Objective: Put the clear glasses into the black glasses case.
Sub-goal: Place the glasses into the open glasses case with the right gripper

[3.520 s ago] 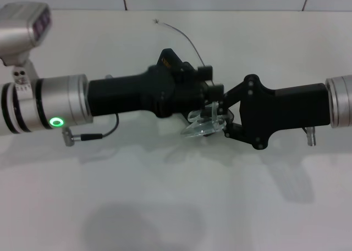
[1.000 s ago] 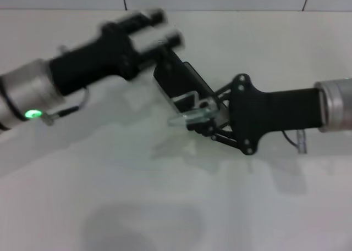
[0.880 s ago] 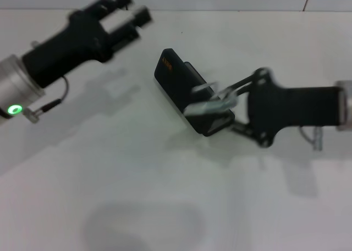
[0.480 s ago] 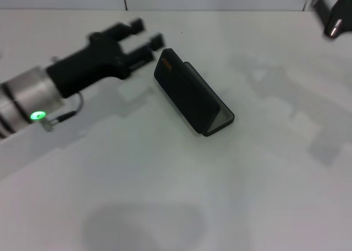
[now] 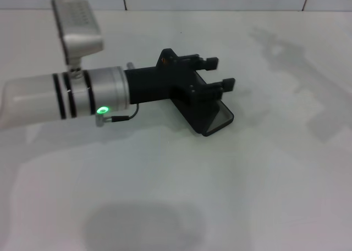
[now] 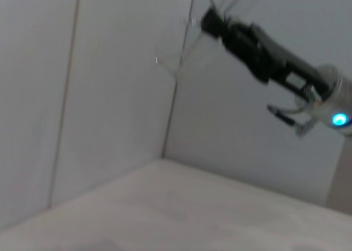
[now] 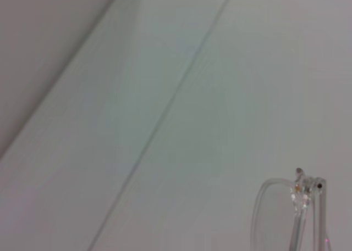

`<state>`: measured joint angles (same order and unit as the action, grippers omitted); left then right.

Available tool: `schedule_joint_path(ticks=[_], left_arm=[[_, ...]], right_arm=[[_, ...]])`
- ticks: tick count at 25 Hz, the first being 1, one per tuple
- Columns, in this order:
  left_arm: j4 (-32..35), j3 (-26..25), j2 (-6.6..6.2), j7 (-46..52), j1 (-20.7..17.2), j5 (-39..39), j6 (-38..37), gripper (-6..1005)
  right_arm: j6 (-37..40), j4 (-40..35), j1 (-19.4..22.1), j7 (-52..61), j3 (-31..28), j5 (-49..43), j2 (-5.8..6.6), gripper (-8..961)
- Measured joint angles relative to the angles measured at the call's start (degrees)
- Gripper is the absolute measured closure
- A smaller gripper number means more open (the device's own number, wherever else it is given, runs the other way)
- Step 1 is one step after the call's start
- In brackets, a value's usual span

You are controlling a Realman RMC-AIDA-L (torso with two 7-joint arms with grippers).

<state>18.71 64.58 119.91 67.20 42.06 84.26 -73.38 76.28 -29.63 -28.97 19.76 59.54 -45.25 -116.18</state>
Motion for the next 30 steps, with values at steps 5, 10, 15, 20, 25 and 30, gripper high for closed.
schedule_joint_path(ticks=[5, 10, 15, 20, 25, 30], left_arm=[[2.24, 7.29, -0.43, 8.47, 2.55, 2.59, 1.27, 356], [6.9, 14.54, -0.16, 16.98, 2.82, 5.07, 0.95, 357], [7.96, 16.62, -0.02, 18.92, 2.5, 4.79, 0.89, 357], [7.55, 16.39, -0.01, 19.62, 2.34, 4.78, 2.29, 357], [7.14, 16.36, -0.49, 22.42, 1.85, 5.1, 4.06, 355], [8.93, 16.39, -1.65, 26.1, -0.34, 6.75, 4.29, 357]], right_arm=[[-1.02, 0.01, 0.17, 1.36, -0.32, 1.66, 0.23, 845], [-2.15, 0.02, -0.1, 1.68, -0.12, 1.73, 0.34, 845], [-2.26, 0.01, -0.68, 1.69, -0.08, 1.56, 0.35, 845], [-2.34, 0.01, -1.11, 1.69, -0.05, 1.26, 0.35, 846], [-2.73, 0.01, -1.28, 1.63, 0.45, 1.21, 0.35, 846], [-2.9, 0.01, -1.09, 1.45, 0.49, 1.21, 0.34, 846]])
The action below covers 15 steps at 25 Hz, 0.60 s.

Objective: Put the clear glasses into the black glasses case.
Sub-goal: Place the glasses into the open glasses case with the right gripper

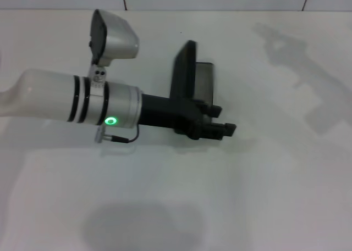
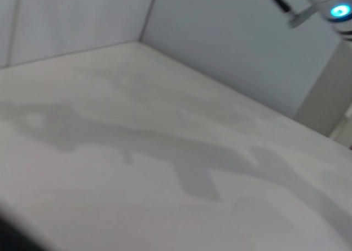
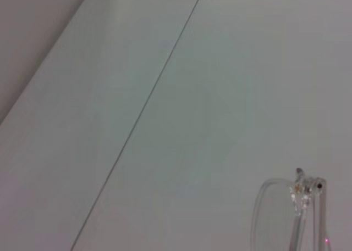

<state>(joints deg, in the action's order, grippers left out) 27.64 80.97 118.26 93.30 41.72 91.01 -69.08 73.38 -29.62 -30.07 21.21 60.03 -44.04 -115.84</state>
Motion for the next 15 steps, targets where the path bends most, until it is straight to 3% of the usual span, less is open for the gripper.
schedule_joint_path(ticks=[8, 15], left_arm=[[5.95, -0.58, -2.82, 4.45, -5.0, 0.12, -0.32, 361], [8.85, -5.75, -3.44, 4.36, -7.92, 1.0, -0.41, 361]], right_arm=[[0.0, 0.0, -0.02, 0.01, 0.0, 0.0, 0.0, 846], [0.01, 0.0, -0.2, -0.05, 0.09, -0.09, 0.09, 846]])
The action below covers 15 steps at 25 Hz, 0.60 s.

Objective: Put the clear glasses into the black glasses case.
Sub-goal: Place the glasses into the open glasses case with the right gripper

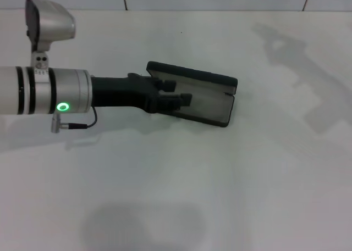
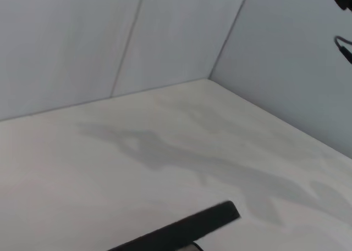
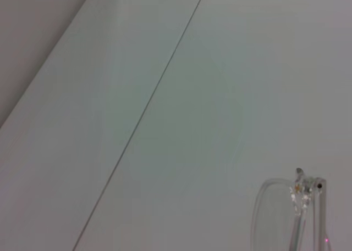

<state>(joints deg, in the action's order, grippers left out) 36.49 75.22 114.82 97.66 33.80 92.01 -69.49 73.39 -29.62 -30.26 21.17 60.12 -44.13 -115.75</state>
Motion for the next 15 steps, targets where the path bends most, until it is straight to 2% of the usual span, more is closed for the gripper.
schedule_joint_path(ticks=[4, 9, 15], left_arm=[[0.06, -0.21, 0.07, -0.75, -0.1, 0.16, -0.03, 361], [-0.41, -0.01, 0.87, -2.32, 0.61, 0.79, -0.03, 361], [-0.47, -0.21, 3.73, -4.51, 2.5, 1.9, 1.02, 361]], right_arm=[[-0.05, 0.0, -0.09, -0.02, 0.12, -0.03, 0.01, 846], [-1.03, 0.0, -0.68, -0.12, 1.31, -0.1, 0.01, 846], [-1.5, 0.0, -0.91, -0.42, 1.49, -0.11, -0.02, 845]])
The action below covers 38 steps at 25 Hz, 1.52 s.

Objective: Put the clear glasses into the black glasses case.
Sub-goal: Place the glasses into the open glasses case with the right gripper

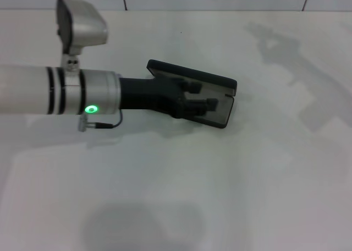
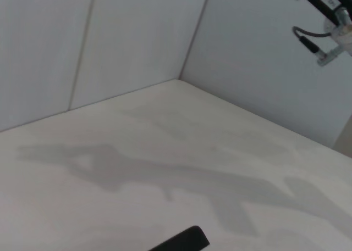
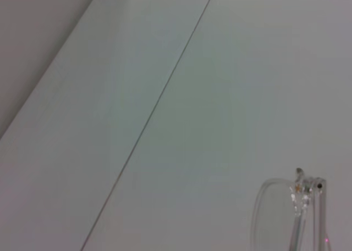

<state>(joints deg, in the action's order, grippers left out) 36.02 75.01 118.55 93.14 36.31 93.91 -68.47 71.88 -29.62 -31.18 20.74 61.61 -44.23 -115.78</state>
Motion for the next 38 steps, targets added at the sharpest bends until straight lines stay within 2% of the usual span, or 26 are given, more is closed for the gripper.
schedule_joint_path(ticks=[4, 6, 10, 16, 27, 32, 35, 38], left_arm=[[-1.18, 0.65, 1.2, 0.27, 1.95, 1.45, 3.28, 361], [-4.65, 0.95, 1.32, 0.41, 4.49, 1.02, 4.73, 361], [-7.05, 0.77, 1.42, 0.22, 6.52, 0.93, 5.11, 361], [-7.39, 1.34, 1.82, -0.31, 7.23, -0.65, 6.16, 361], [-7.46, 1.53, 1.67, -2.12, 6.77, -4.55, 6.09, 361], [-7.34, 2.03, 1.21, -2.09, 6.34, -4.23, 0.86, 361], [-5.1, 1.52, 0.62, -2.26, 3.9, -4.17, -3.3, 361], [-0.51, -1.62, 0.1, -2.34, -0.81, -4.58, -5.44, 361]], right_arm=[[0.0, 0.0, -0.09, -0.05, 0.0, 0.0, -0.05, 845], [0.0, 0.0, -0.1, -0.07, 0.03, 0.01, -0.07, 845], [0.01, 0.0, -0.1, -0.09, 0.24, 0.03, -0.15, 845], [0.27, 0.0, 0.11, -0.09, 0.9, 0.05, -0.17, 846], [0.5, 0.0, 0.59, 0.03, 1.55, 0.03, -0.24, 845], [0.85, -0.03, 1.26, 0.29, 1.52, 0.03, -0.24, 846], [0.96, -0.63, 1.41, 2.44, 2.73, -0.01, -0.01, 846], [-0.31, -4.76, 2.12, 10.66, 6.75, -2.92, 1.17, 845]])
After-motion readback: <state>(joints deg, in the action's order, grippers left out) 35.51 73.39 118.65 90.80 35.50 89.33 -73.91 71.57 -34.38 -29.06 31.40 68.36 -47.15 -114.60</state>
